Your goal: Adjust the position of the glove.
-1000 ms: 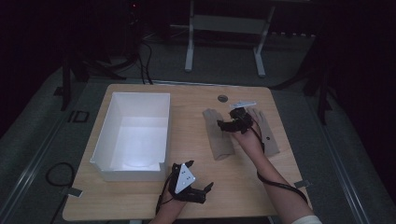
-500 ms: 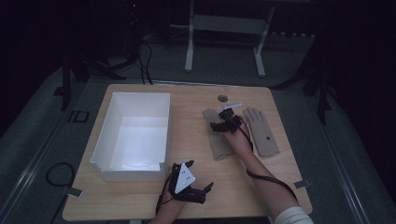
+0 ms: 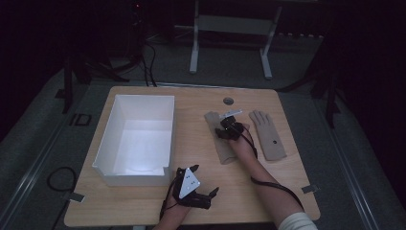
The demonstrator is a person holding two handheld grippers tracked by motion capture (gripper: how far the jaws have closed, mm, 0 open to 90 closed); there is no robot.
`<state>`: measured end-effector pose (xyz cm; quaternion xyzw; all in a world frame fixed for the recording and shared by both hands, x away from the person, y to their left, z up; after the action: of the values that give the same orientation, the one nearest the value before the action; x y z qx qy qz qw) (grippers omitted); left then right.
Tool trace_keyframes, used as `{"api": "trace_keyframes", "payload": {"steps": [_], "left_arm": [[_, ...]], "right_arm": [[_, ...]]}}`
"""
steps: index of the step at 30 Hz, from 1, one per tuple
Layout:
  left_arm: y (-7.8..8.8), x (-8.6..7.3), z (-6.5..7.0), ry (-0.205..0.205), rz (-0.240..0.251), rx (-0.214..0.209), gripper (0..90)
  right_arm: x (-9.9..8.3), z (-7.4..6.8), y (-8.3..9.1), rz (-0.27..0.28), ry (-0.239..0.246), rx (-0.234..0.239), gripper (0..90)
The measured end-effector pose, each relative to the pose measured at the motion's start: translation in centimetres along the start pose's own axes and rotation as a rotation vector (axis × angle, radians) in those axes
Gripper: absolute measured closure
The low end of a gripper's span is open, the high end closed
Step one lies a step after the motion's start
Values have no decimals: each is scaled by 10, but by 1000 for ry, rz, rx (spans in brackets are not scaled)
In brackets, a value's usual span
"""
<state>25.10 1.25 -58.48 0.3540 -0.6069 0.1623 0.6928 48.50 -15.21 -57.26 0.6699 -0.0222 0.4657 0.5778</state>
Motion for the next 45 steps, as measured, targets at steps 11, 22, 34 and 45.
{"api": "trace_keyframes", "payload": {"steps": [11, 22, 34, 45], "left_arm": [[0, 0, 0, 2, 0, -2, 1], [-1, 0, 1, -5, -3, -2, 1], [-1, 0, 1, -6, -4, -1, 1], [-2, 1, 2, -9, -3, -5, 1]], "right_arm": [[10, -5, 21, 61, -107, -3, 776], [30, -2, 76, 143, -238, -52, 776], [19, -3, 123, 200, -304, -102, 776], [-24, -10, 123, 186, -350, -125, 775]]}}
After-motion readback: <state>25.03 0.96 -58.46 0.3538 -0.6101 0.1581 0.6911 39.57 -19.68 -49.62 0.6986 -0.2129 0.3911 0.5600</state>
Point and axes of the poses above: each handheld gripper's, and its own axes: y roughly backward along the jaws, x roughly out of its top, z roughly to its right, the point moved 2 cm from there along -y, roughly forward along the jaws, and after that the axes turned 1 degree about x, right-handed, at the moved point
